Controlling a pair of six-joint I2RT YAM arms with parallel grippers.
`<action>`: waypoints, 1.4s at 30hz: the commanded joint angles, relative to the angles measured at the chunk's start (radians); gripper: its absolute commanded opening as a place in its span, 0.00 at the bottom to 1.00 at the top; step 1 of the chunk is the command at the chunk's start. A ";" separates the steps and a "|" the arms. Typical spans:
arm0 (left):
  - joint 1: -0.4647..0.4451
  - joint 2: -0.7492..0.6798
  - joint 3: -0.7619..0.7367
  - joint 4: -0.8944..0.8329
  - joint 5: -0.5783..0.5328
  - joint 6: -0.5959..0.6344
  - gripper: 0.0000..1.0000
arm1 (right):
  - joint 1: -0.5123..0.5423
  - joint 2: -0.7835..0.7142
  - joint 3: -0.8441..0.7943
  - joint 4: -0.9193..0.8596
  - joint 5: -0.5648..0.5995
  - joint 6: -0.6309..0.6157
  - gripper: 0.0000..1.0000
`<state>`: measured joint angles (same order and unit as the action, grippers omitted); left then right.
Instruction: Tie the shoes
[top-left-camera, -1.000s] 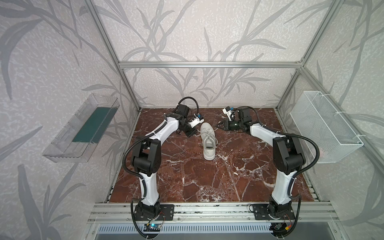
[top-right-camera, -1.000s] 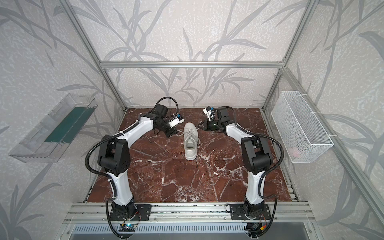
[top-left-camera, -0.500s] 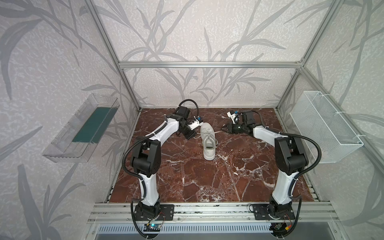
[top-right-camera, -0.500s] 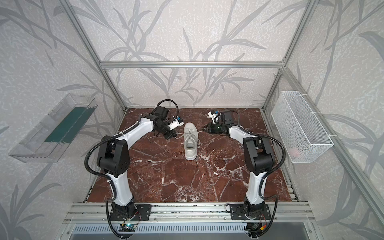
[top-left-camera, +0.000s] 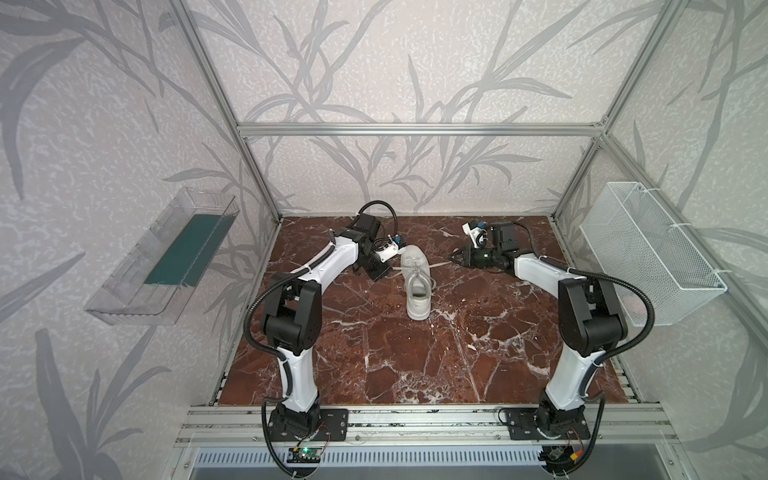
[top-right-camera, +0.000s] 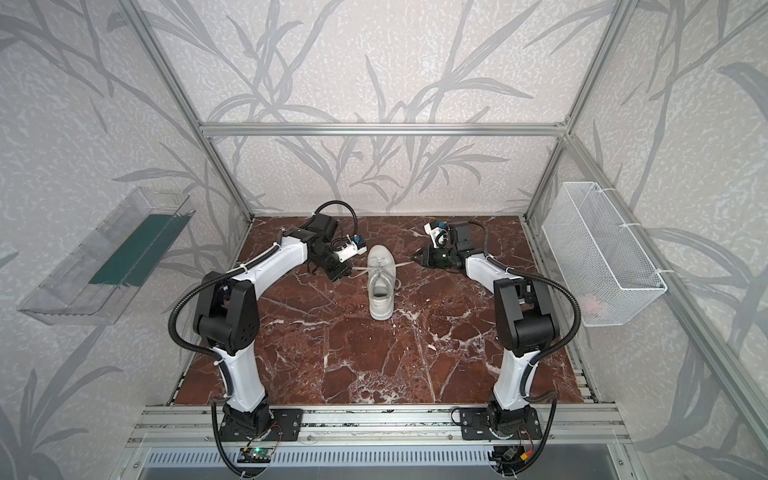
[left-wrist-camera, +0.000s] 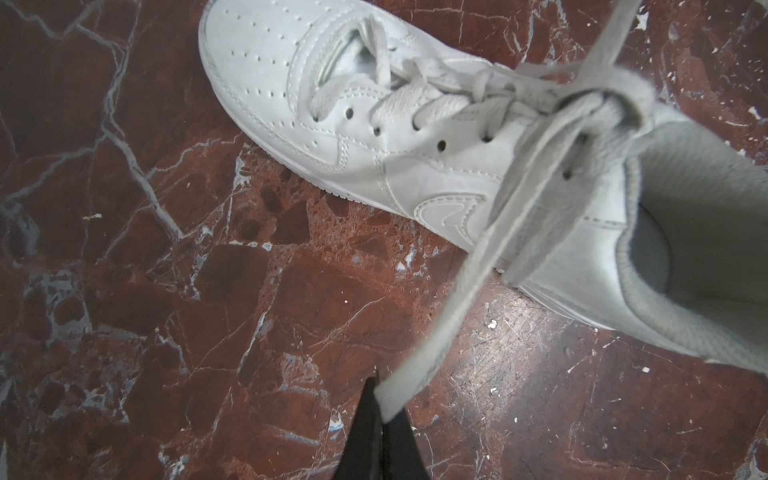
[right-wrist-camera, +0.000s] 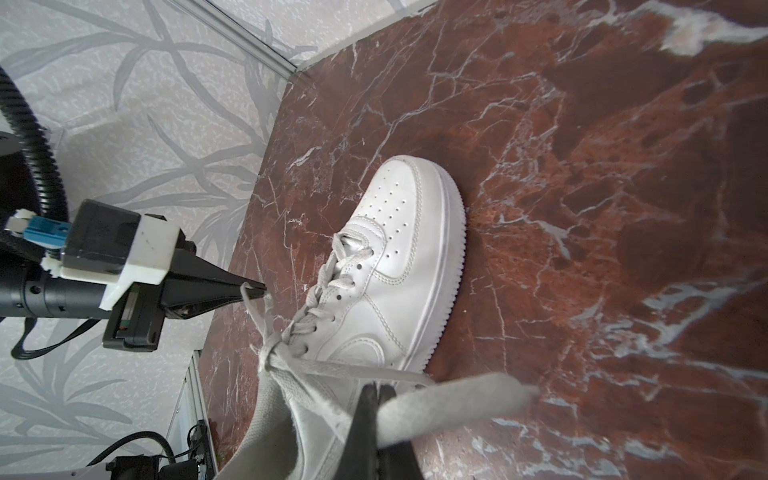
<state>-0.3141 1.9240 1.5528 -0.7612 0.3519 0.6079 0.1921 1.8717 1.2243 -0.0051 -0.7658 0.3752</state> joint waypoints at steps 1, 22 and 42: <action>0.000 -0.042 -0.008 -0.041 -0.025 0.019 0.00 | -0.013 -0.048 -0.017 -0.012 0.027 -0.027 0.00; -0.005 -0.068 -0.036 -0.046 -0.047 -0.015 0.00 | -0.026 -0.036 -0.002 -0.119 0.117 -0.073 0.00; -0.055 -0.039 0.003 -0.046 0.001 -0.028 0.00 | -0.044 -0.016 -0.026 -0.085 0.013 -0.025 0.45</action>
<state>-0.3714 1.8915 1.5192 -0.7753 0.3454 0.5652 0.1722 1.8816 1.2083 -0.0696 -0.7830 0.3622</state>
